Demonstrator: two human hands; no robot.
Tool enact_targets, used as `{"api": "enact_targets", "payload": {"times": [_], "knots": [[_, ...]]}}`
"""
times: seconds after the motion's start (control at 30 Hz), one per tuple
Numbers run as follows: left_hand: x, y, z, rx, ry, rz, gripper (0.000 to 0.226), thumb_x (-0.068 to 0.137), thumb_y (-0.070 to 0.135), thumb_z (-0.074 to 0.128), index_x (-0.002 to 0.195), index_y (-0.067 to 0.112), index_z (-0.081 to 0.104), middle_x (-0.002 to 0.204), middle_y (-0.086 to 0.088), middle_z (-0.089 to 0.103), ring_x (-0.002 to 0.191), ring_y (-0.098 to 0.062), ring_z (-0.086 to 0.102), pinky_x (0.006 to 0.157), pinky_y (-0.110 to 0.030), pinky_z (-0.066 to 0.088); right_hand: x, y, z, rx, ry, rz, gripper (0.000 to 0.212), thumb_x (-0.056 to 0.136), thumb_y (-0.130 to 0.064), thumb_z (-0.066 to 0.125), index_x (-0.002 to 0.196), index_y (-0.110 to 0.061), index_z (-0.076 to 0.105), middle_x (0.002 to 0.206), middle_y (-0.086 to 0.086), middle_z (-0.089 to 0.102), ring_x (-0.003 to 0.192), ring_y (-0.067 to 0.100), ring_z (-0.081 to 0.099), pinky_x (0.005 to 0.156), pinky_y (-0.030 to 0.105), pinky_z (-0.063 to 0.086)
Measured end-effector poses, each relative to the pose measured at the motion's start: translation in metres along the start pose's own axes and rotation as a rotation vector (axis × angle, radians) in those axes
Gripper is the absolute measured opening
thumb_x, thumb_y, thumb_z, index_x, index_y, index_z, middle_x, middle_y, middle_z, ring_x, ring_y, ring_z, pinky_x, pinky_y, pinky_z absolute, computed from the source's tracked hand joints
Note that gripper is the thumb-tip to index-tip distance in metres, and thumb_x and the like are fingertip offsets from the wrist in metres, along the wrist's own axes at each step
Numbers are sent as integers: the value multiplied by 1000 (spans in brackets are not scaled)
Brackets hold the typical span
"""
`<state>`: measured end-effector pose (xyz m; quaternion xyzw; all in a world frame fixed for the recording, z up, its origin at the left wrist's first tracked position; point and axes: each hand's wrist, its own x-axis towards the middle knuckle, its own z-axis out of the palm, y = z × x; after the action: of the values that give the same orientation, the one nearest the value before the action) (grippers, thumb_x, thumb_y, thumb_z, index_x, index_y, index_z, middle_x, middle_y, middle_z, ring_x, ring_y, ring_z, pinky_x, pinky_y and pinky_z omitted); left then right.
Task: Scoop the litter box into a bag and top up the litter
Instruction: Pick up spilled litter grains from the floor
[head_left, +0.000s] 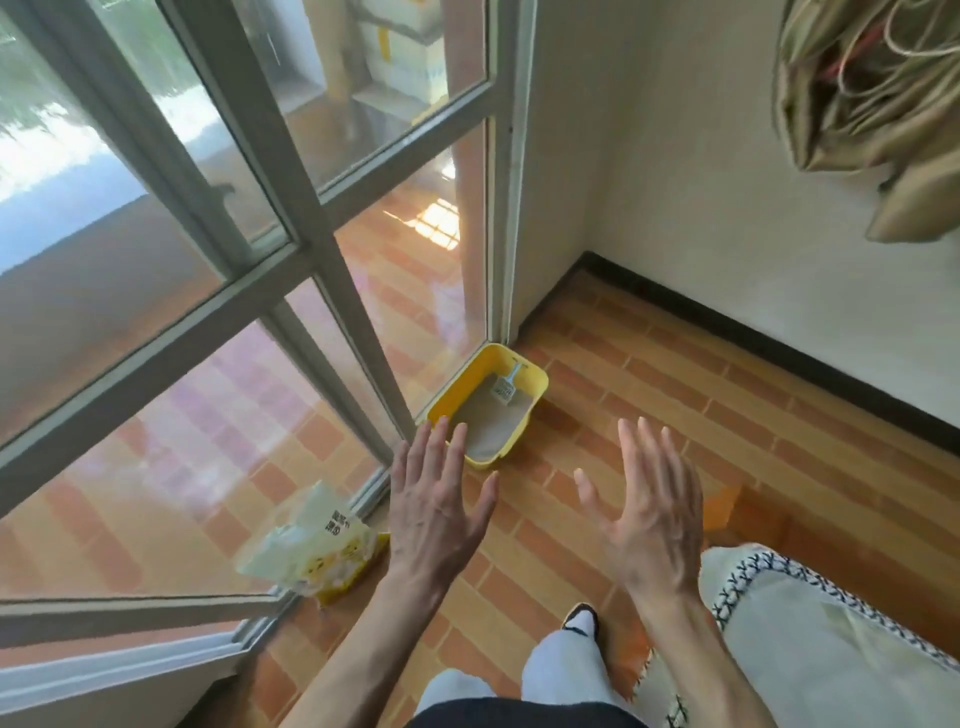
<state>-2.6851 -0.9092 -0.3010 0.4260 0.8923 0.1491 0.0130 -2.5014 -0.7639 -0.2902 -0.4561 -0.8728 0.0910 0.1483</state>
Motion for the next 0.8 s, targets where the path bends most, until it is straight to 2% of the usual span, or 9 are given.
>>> {"api": "enact_targets", "payload": {"times": [0.17, 0.27, 0.4, 0.53, 0.67, 0.8], "knots": [[32, 70, 19, 44, -47, 80, 73, 101, 64, 36, 158, 17, 37, 164, -10, 36, 155, -29, 25, 124, -52, 24, 21, 79, -22, 5, 5, 94, 82, 94, -73, 37, 159, -24, 29, 164, 7, 31, 153, 25, 24, 121, 50, 27], [49, 115, 27, 41, -27, 87, 73, 101, 64, 38, 157, 17, 39, 163, -10, 38, 155, -30, 27, 124, -53, 25, 37, 120, -35, -19, 11, 108, 82, 94, -72, 37, 159, -23, 28, 164, 6, 30, 154, 24, 23, 124, 47, 22], [76, 166, 38, 34, -1, 81, 72, 101, 63, 40, 158, 18, 37, 164, -9, 37, 155, -30, 25, 124, -53, 24, 61, 169, -45, -6, 32, 113, 82, 94, -70, 40, 159, -21, 28, 164, 7, 32, 153, 24, 25, 123, 47, 24], [105, 207, 43, 14, 25, 105, 71, 101, 61, 41, 158, 19, 36, 164, -8, 38, 155, -29, 25, 126, -50, 20, 86, 212, -48, 16, 35, 142, 81, 95, -69, 41, 159, -23, 25, 164, 4, 30, 153, 22, 24, 122, 49, 27], [134, 244, 47, -11, 45, 148, 72, 100, 64, 34, 155, 18, 41, 162, -9, 41, 153, -31, 30, 124, -54, 25, 110, 245, -58, 14, 71, 178, 80, 96, -70, 39, 159, -22, 28, 163, 5, 33, 152, 22, 27, 122, 48, 28], [170, 285, 65, 3, 25, 199, 72, 100, 65, 32, 157, 22, 37, 164, -7, 37, 155, -29, 27, 125, -53, 24, 139, 277, -64, 10, 79, 201, 80, 97, -69, 39, 160, -21, 26, 164, 4, 31, 153, 21, 26, 121, 49, 31]]}}
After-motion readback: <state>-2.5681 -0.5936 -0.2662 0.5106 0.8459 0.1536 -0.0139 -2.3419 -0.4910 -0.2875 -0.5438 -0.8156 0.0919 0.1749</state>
